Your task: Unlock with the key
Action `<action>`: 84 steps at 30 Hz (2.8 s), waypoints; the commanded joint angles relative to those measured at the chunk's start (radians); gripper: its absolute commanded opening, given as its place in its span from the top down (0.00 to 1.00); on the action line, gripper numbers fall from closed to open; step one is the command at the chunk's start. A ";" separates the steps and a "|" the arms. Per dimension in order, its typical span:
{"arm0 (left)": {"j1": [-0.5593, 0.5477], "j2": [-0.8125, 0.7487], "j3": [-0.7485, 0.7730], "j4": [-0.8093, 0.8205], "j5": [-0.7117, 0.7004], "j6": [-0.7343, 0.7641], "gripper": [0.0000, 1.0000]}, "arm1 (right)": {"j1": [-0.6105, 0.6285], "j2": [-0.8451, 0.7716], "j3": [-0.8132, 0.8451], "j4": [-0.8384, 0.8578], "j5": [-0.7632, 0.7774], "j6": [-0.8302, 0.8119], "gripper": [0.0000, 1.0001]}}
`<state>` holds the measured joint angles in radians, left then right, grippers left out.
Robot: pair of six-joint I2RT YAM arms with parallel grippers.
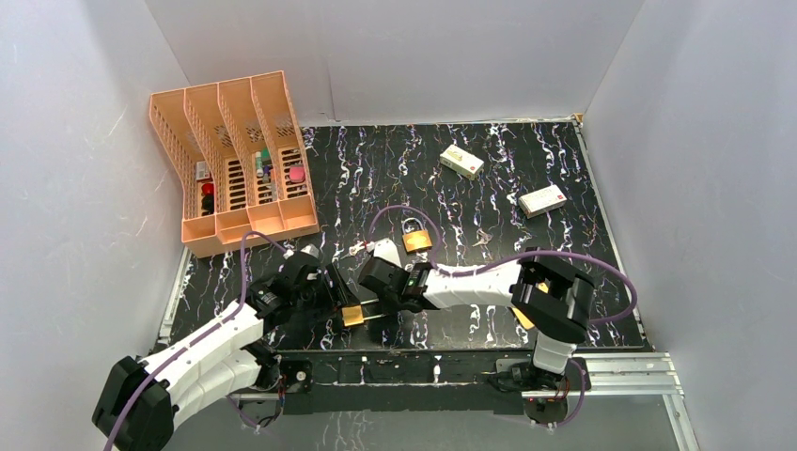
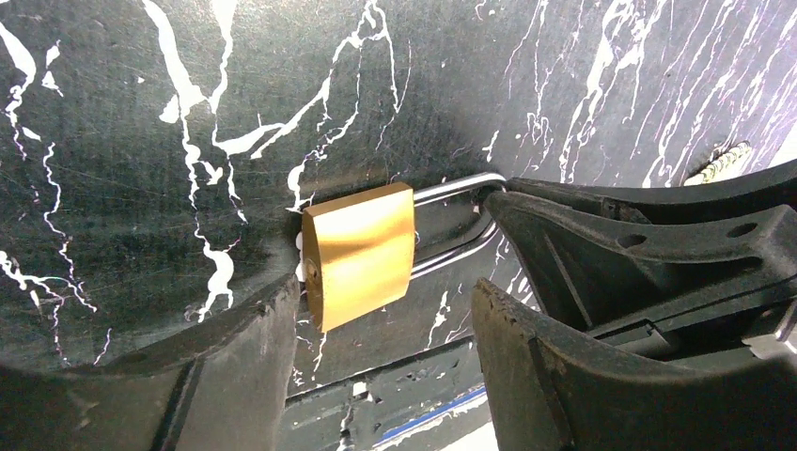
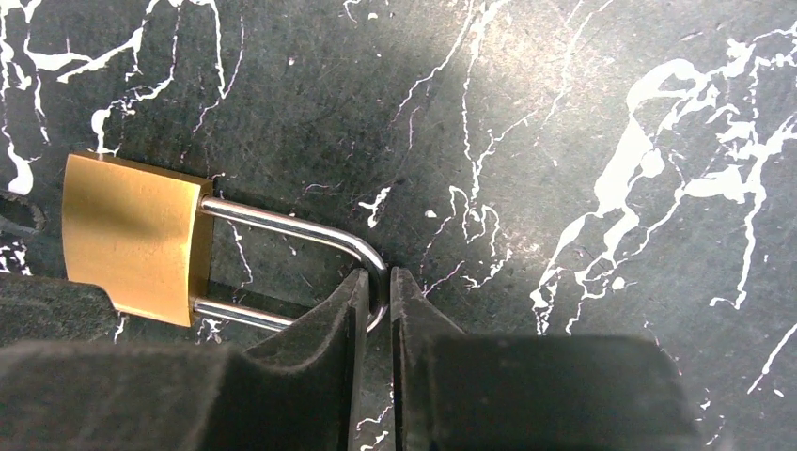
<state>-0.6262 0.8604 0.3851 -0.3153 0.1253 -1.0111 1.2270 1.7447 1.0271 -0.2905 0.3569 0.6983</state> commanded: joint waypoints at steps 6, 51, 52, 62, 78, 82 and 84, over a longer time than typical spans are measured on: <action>-0.004 -0.002 0.003 0.008 0.022 0.017 0.37 | 0.008 -0.030 -0.017 -0.137 0.109 -0.006 0.99; 0.135 0.516 -0.006 1.235 0.701 0.511 0.31 | -0.029 -0.410 -0.253 0.080 0.103 -0.382 1.00; 0.135 0.546 0.002 1.240 0.729 0.506 0.32 | -0.029 -0.410 -0.254 0.084 0.102 -0.382 1.00; 0.099 0.768 0.034 1.386 0.854 0.487 0.36 | -0.029 -0.425 -0.265 0.119 0.097 -0.386 1.00; 0.028 0.946 0.168 1.386 0.950 0.502 0.45 | -0.027 -0.464 -0.262 0.109 0.099 -0.369 1.00; 0.020 0.963 0.156 1.385 0.975 0.497 0.53 | -0.028 -0.469 -0.263 0.109 0.103 -0.366 1.00; 0.015 0.968 0.147 1.386 0.979 0.496 0.58 | -0.027 -0.471 -0.263 0.107 0.106 -0.365 1.00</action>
<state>-0.5980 1.8206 0.5346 1.0275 1.0485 -0.5388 1.1980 1.3144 0.7563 -0.2352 0.4389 0.3172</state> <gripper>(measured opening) 0.459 0.024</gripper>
